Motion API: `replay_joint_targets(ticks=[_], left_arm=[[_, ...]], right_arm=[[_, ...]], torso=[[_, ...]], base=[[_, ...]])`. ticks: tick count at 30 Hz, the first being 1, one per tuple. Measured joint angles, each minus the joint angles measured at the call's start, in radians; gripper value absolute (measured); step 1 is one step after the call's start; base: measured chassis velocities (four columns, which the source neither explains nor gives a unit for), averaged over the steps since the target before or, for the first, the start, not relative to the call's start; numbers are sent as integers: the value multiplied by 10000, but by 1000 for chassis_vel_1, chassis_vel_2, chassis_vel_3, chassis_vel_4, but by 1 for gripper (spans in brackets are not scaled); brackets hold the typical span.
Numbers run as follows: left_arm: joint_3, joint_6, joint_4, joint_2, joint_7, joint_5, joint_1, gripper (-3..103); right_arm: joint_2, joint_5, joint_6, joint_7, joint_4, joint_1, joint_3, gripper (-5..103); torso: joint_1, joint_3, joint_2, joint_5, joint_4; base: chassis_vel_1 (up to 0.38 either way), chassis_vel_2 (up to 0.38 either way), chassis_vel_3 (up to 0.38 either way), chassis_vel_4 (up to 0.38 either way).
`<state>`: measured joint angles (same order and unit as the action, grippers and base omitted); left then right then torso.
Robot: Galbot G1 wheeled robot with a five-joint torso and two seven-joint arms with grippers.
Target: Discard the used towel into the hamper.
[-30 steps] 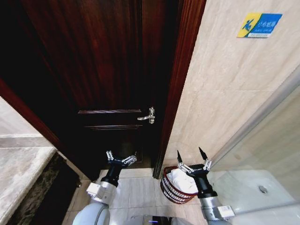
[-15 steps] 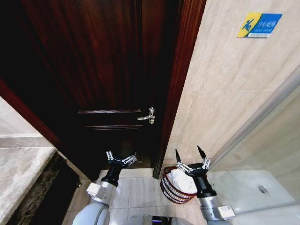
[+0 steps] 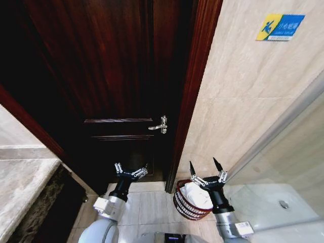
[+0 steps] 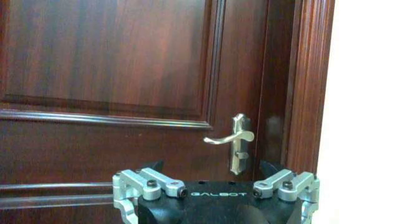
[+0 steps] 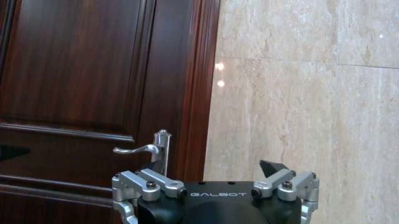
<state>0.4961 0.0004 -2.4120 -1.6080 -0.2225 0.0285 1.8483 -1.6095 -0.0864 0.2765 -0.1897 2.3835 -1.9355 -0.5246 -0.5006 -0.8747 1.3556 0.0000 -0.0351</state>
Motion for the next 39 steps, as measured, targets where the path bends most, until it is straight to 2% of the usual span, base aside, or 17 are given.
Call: replay_joint_targets(ticks=[25, 39], left_arm=[[0, 0, 0, 1, 0, 0, 0, 100], [0, 0, 0, 0, 0, 0, 0, 100]], right_arm=[[13, 1, -2, 1, -15, 1, -5, 100], [14, 0, -1, 1, -15, 1, -6, 100]], torso=[[0, 0, 0, 0, 0], [0, 0, 0, 1, 0]], base=[[0, 0, 0, 0], [-80, -94, 80, 76]])
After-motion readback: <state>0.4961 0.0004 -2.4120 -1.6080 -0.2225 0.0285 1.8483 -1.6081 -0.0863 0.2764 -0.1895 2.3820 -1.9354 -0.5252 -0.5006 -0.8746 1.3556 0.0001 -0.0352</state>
